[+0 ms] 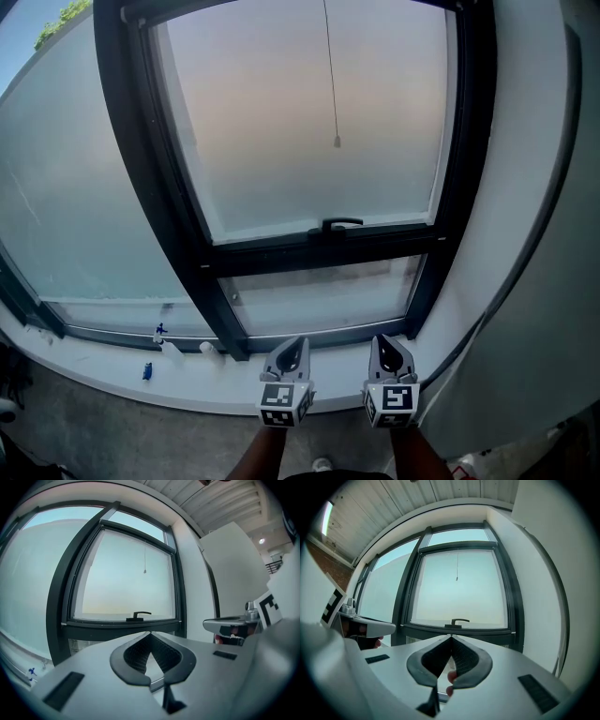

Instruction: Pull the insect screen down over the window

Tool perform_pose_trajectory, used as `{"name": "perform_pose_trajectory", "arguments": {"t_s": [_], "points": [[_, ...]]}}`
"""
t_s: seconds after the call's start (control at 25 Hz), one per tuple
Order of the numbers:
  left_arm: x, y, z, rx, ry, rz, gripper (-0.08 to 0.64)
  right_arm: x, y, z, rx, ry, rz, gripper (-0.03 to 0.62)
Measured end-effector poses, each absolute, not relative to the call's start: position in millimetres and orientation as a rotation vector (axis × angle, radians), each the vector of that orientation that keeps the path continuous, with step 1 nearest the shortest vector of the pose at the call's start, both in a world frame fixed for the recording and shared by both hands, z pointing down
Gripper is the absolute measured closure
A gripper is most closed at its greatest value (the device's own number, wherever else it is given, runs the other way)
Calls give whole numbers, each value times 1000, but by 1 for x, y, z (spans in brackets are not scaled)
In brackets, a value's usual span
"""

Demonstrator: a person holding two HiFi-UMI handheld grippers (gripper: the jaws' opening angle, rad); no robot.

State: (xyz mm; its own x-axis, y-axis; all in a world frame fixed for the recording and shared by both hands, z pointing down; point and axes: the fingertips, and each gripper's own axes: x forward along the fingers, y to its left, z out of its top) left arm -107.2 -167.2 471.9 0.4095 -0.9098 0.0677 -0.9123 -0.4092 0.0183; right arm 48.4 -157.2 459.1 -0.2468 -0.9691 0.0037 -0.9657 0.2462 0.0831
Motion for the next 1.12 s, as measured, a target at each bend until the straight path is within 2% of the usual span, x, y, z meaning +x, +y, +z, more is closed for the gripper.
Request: {"name": "perform_pose_trajectory", "arguments": {"t_s": [0.64, 1.12], "points": [[-121, -200, 487, 2550, -1696, 108, 566, 38, -200, 475, 1860, -2448, -39, 589], [-101, -264, 488, 2509, -1751, 132, 566, 29, -266, 475, 1704, -2549, -82, 589]]}}
